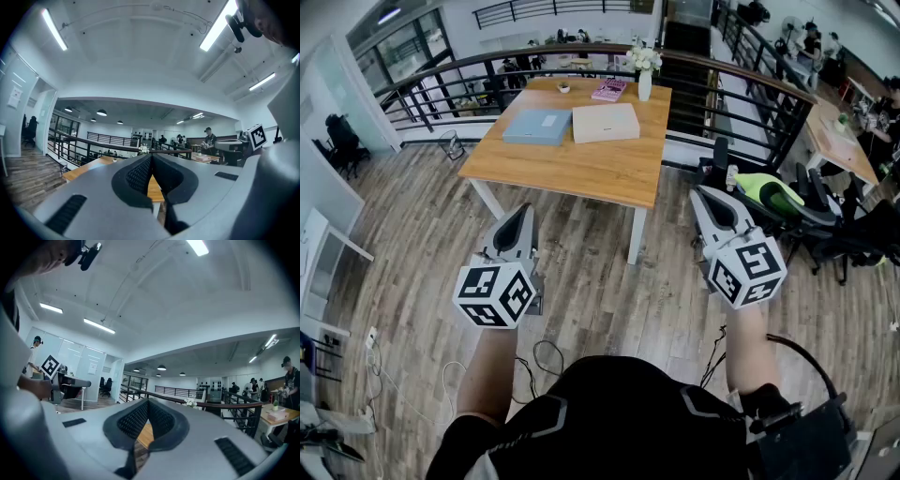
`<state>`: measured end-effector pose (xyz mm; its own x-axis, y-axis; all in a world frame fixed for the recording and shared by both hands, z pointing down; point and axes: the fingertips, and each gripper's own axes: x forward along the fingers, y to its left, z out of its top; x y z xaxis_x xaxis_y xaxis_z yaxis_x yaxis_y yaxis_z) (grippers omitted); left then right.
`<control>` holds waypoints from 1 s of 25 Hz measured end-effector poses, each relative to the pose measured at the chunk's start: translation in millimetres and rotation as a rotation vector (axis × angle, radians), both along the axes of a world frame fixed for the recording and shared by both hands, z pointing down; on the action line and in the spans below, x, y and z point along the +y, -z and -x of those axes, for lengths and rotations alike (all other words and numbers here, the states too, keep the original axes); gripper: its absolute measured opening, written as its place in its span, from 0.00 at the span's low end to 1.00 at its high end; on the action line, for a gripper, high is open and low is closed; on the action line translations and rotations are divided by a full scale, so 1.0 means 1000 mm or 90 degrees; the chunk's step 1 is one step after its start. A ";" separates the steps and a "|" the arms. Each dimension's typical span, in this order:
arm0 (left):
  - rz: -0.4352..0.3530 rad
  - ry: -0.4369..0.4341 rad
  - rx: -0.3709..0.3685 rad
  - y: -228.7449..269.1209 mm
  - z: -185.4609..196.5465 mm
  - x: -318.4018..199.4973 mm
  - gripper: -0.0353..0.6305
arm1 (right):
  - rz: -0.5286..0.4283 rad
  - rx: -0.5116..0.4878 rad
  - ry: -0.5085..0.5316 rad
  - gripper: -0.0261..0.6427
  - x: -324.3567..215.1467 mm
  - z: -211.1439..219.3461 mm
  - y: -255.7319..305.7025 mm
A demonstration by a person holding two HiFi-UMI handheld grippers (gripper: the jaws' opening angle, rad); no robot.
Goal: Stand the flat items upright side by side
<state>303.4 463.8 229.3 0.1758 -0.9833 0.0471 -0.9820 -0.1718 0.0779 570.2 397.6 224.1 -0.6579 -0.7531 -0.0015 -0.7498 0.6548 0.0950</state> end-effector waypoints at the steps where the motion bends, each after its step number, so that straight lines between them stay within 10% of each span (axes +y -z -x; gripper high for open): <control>1: -0.002 0.000 -0.001 0.000 0.000 0.000 0.10 | 0.000 0.001 0.002 0.05 0.000 0.000 -0.001; 25: -0.013 0.035 -0.011 -0.004 0.016 0.018 0.10 | 0.010 -0.022 0.065 0.11 0.013 0.023 -0.001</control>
<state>287.1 481.8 233.6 0.1205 -0.9923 0.0301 -0.9913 -0.1186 0.0574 547.3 410.5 225.3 -0.7309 -0.6824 -0.0138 -0.6818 0.7291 0.0598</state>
